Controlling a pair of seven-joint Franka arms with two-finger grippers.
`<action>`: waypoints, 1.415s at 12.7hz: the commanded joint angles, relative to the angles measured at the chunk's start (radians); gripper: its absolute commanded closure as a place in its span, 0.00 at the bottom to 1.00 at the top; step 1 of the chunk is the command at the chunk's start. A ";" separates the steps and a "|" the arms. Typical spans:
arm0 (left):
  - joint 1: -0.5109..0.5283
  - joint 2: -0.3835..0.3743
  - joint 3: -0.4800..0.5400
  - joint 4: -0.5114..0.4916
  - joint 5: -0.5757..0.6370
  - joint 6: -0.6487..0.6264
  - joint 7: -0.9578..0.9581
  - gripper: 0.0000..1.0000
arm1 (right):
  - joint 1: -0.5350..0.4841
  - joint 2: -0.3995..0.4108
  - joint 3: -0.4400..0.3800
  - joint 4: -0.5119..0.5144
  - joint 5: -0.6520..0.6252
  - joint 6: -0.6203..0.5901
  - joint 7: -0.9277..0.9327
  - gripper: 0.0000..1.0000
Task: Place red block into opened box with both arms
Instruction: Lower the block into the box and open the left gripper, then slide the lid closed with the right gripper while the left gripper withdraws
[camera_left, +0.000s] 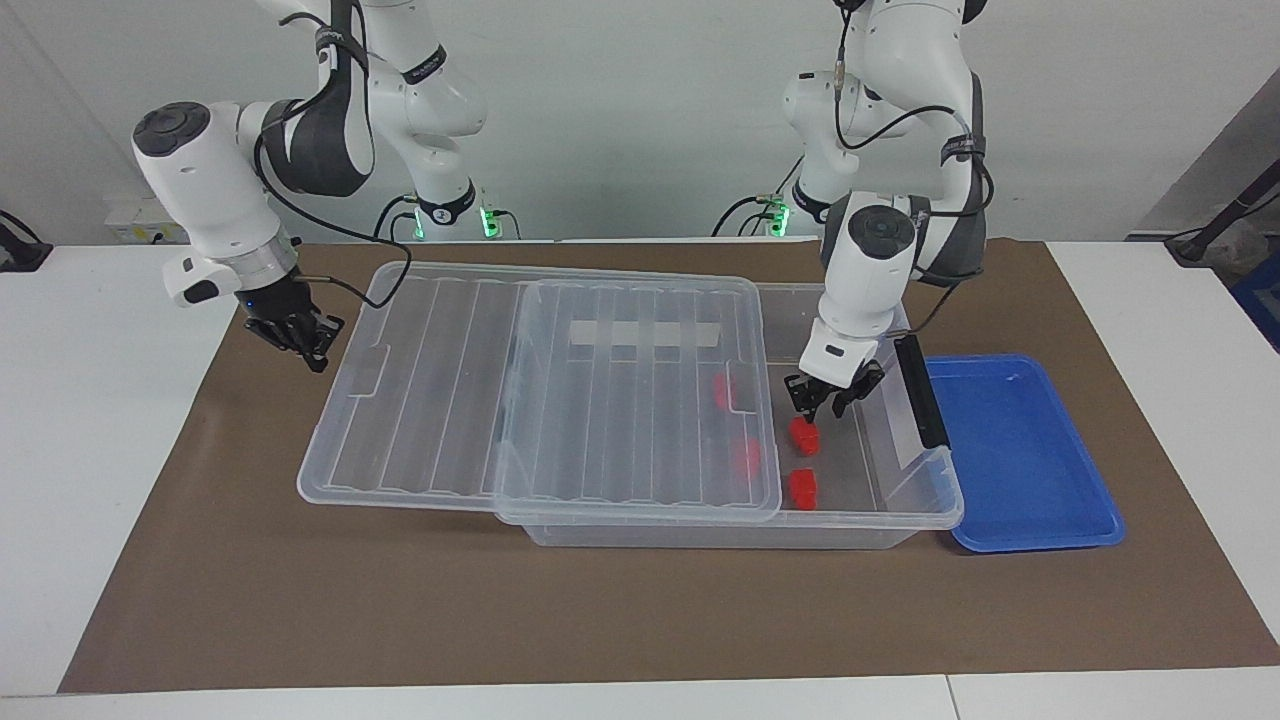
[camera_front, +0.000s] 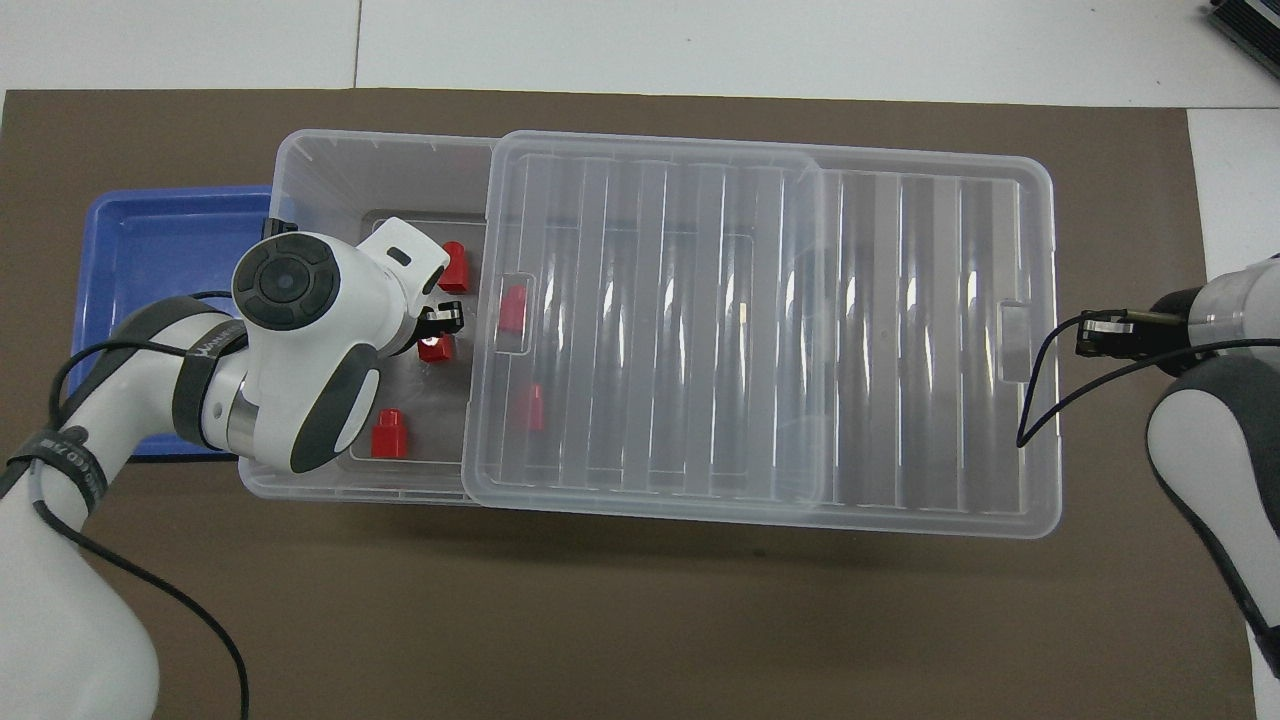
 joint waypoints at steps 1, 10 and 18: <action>0.007 -0.046 0.011 0.082 0.013 -0.169 0.015 0.51 | 0.029 -0.004 0.010 -0.007 0.024 0.017 -0.009 1.00; 0.373 -0.205 0.021 0.241 -0.094 -0.489 0.714 0.00 | 0.230 -0.008 0.013 -0.007 0.029 0.013 0.031 1.00; 0.359 -0.212 0.015 0.221 -0.093 -0.472 0.710 0.00 | 0.331 -0.006 0.015 -0.007 0.147 0.020 0.031 1.00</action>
